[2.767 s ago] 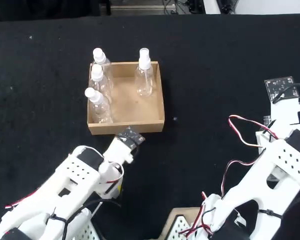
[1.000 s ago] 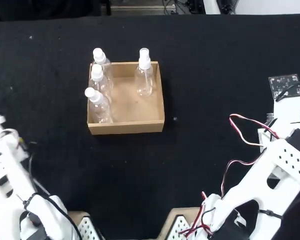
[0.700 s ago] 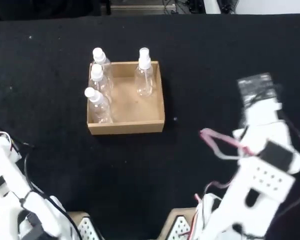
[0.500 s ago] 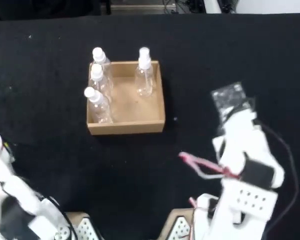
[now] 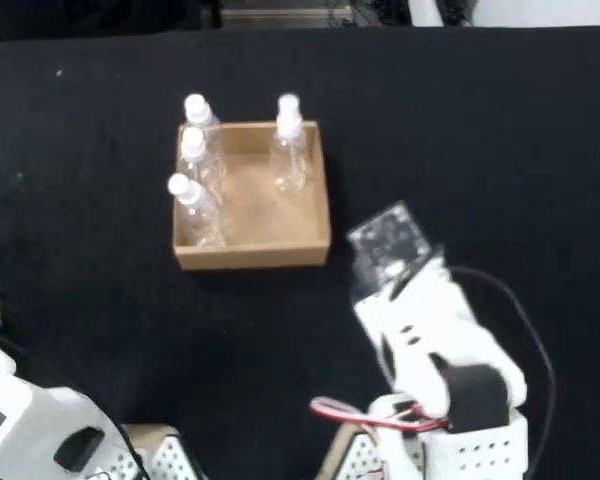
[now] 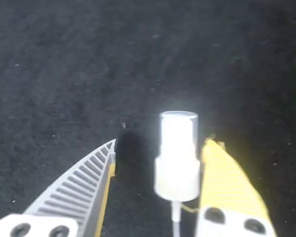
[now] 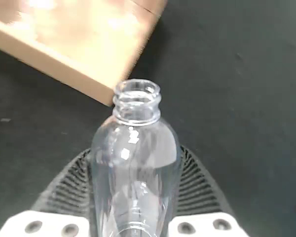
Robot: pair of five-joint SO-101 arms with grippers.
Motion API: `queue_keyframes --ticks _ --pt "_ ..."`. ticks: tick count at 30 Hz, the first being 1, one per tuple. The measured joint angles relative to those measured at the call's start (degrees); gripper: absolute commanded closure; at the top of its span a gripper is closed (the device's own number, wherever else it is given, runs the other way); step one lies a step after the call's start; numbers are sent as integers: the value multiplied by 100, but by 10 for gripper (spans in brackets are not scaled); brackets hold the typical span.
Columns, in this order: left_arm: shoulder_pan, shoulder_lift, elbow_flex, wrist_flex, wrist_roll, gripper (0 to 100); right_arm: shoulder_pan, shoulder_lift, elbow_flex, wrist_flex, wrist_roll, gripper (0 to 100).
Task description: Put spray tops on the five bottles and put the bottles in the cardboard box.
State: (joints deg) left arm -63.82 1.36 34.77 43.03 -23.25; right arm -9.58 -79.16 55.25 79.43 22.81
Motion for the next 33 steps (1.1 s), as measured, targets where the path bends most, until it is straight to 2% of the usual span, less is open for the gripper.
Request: queue_keyframes --ticks 5,9,16,21,29,33 --pt "-9 62 -290 554 -527 759 -888 -18 413 -404 -440 988" --pt "9 79 -360 747 -659 782 -1415 -18 923 -835 -976 988" --pt "211 70 -281 747 -686 821 -1433 -18 1020 -967 -1037 988" --pt "325 44 -211 826 -686 977 -1433 -18 1020 -976 -1037 988" --pt "431 79 -369 1758 -686 970 -1433 -18 1020 -1064 -1037 988" --pt "554 105 -888 2321 -246 970 -1433 -18 1020 -1354 -1037 988"
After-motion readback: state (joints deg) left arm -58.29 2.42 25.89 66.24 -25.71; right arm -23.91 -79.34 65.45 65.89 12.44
